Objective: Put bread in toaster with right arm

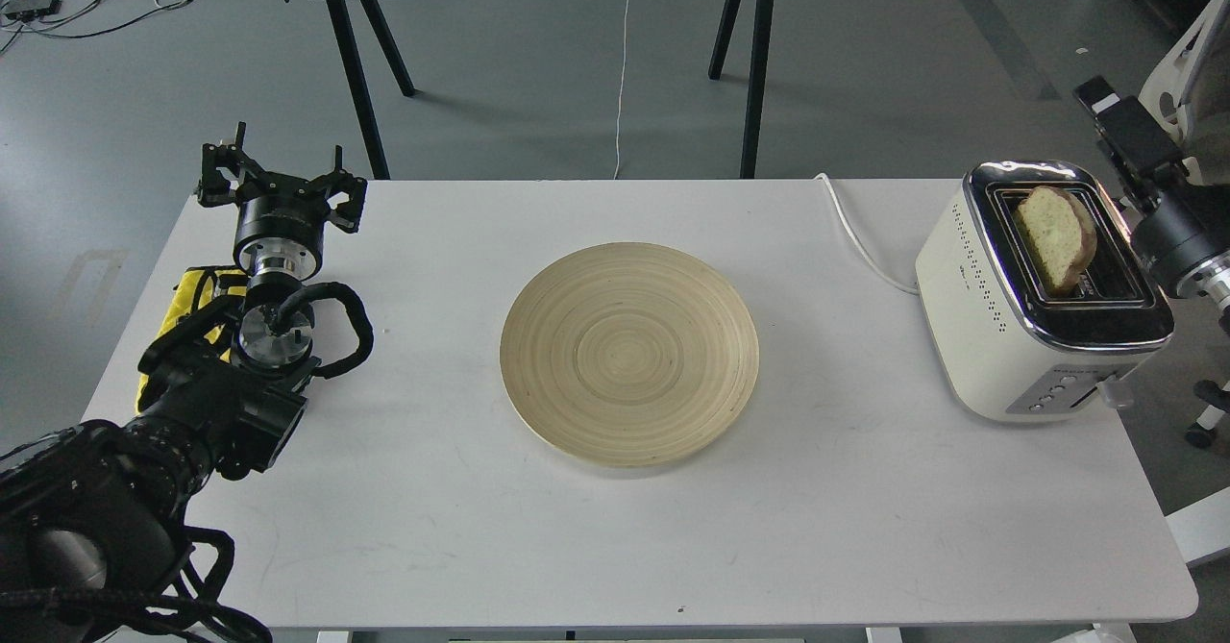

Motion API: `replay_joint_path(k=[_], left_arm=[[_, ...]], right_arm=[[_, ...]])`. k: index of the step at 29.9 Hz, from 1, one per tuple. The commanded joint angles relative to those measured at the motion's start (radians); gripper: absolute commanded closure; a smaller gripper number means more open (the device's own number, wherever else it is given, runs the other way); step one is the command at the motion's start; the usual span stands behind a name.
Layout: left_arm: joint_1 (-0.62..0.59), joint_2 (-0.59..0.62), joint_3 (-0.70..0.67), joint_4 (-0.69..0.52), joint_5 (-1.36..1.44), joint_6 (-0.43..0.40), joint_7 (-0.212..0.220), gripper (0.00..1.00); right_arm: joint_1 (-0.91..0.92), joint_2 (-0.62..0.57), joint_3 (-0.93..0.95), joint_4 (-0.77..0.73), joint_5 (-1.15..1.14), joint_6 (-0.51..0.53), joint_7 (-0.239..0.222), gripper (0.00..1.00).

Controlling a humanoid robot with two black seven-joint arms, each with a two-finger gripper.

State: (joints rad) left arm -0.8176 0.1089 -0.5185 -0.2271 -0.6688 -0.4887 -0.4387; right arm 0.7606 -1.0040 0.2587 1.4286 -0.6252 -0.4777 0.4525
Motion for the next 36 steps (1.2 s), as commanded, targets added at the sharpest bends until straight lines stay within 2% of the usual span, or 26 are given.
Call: replay_joint_path(k=[1,6,10,14,18,26,31,36], left_arm=[[0.0,0.0,0.0,0.0,0.0,0.0,0.0,0.0],[0.0,0.0,0.0,0.0,0.0,0.0,0.0,0.0],[0.0,0.0,0.0,0.0,0.0,0.0,0.0,0.0],[0.0,0.0,0.0,0.0,0.0,0.0,0.0,0.0],[0.0,0.0,0.0,0.0,0.0,0.0,0.0,0.0],[0.0,0.0,0.0,0.0,0.0,0.0,0.0,0.0],[0.0,0.0,0.0,0.0,0.0,0.0,0.0,0.0],[0.001,0.0,0.0,0.0,0.0,0.0,0.0,0.0]], right_arm=[[-0.003,0.067,0.024,0.045,0.073,0.031,0.008,0.02],[-0.01,0.195,0.033,0.064,0.16,0.077,0.012,0.02],[-0.02,0.274,0.068,0.056,0.284,0.174,0.015,0.02],[-0.05,0.323,0.131,0.039,0.406,0.336,0.035,0.02],[-0.113,0.381,0.233,-0.019,0.499,0.494,0.036,0.01],[-0.227,0.579,0.476,-0.265,0.587,0.775,0.034,0.01],[-0.233,0.673,0.547,-0.387,0.663,0.855,0.028,0.01],[-0.233,0.696,0.576,-0.402,0.67,0.909,0.029,0.01]])
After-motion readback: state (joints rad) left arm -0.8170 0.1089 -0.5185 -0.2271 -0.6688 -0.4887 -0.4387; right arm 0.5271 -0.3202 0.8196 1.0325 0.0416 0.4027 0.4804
